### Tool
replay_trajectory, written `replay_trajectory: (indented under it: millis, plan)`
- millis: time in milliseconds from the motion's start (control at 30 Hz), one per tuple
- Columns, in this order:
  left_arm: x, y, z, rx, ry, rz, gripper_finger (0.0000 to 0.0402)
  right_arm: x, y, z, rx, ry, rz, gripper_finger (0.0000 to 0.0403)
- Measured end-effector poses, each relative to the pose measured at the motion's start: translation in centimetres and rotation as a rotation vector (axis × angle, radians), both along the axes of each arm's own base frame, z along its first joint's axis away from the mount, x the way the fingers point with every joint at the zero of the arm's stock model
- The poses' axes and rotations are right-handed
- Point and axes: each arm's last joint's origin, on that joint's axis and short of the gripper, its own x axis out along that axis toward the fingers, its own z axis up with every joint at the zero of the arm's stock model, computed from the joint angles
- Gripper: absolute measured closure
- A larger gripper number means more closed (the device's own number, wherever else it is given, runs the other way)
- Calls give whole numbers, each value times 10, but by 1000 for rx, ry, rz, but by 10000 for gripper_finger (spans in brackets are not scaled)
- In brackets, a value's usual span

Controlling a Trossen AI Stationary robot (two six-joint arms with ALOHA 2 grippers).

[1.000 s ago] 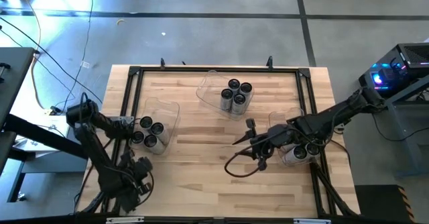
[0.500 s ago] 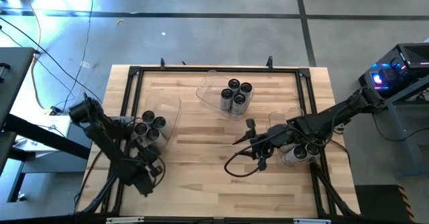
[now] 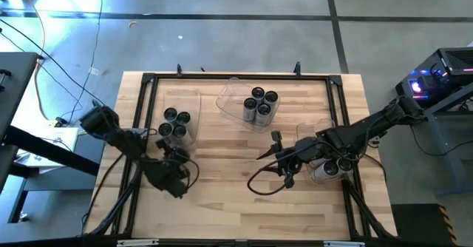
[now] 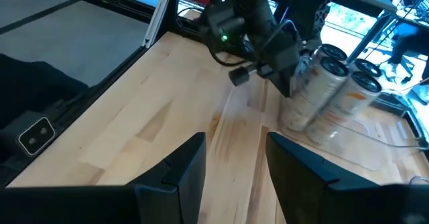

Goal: Sort soda cans
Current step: Adjust the left transparent bin, then adjust the middle transparent bin

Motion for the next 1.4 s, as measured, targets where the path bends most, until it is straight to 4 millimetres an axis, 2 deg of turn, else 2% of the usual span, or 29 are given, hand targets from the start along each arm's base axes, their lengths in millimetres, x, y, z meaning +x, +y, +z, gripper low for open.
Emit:
replay_trajectory:
  millis: [167, 267, 400, 533, 633, 767, 933, 1100, 1233, 1400]
  plan:
    - [14, 11, -1, 18, 15, -26, 401, 0, 0, 0, 15, 3, -7, 252]
    - [20, 10, 0, -15, 13, -39, 401, 0, 0, 0, 15, 3, -7, 252]
    - [24, -7, 17, -83, 1, -51, 401, 0, 0, 0, 15, 8, -8, 252]
    - [17, -28, 44, -124, -24, 8, 401, -1, -3, -4, 42, 55, -45, 252]
    - [8, -37, 60, -160, -40, 76, 401, -1, -16, -12, 24, 146, -98, 252]
    - [-1, -40, 68, -189, -122, 132, 401, -4, -52, -27, -58, 329, -217, 252]
    - [-8, -38, 57, -195, -218, 229, 401, -10, -100, -39, -159, 507, -318, 235]
    - [-18, -37, 33, -264, -270, 332, 401, -6, -133, -52, -241, 592, -328, 182]
    - [-30, -37, 17, -295, -299, 396, 401, 2, -147, -71, -304, 682, -293, 146]
    - [-44, -35, 8, -277, -326, 427, 401, 10, -151, -88, -372, 751, -274, 142]
